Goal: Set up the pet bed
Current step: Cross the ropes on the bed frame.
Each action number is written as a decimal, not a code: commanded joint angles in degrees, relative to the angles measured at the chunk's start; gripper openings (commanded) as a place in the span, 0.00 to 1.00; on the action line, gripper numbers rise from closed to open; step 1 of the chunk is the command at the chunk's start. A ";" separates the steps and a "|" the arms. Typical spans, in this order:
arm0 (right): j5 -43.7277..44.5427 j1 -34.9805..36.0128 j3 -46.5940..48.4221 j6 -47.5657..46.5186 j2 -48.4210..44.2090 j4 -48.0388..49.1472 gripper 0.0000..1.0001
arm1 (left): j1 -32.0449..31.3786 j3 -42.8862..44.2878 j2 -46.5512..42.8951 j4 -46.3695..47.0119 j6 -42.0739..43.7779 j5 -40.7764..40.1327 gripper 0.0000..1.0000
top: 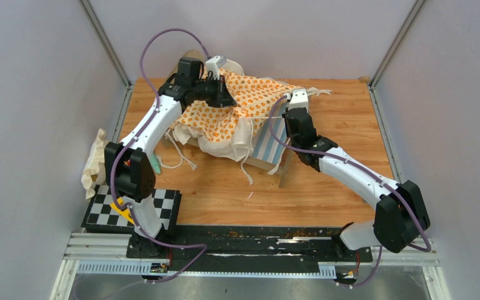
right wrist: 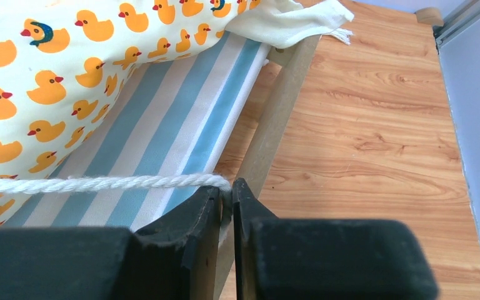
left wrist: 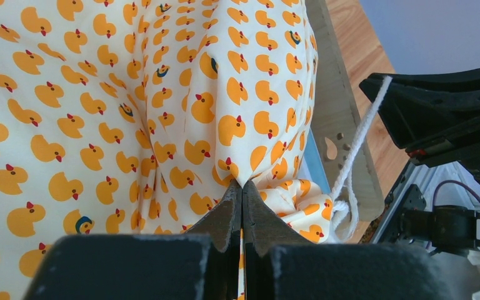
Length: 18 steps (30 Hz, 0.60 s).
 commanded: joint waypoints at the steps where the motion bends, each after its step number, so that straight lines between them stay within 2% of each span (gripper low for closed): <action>1: 1.03 -0.35 1.79 -1.21 -2.66 1.47 0.11 | 0.53 -0.39 -1.11 1.68 -0.38 0.82 0.00; 18: -5.82 -0.38 7.94 -6.08 -7.43 -1.86 0.10 | -0.89 -0.40 -0.88 1.75 -0.17 0.91 0.00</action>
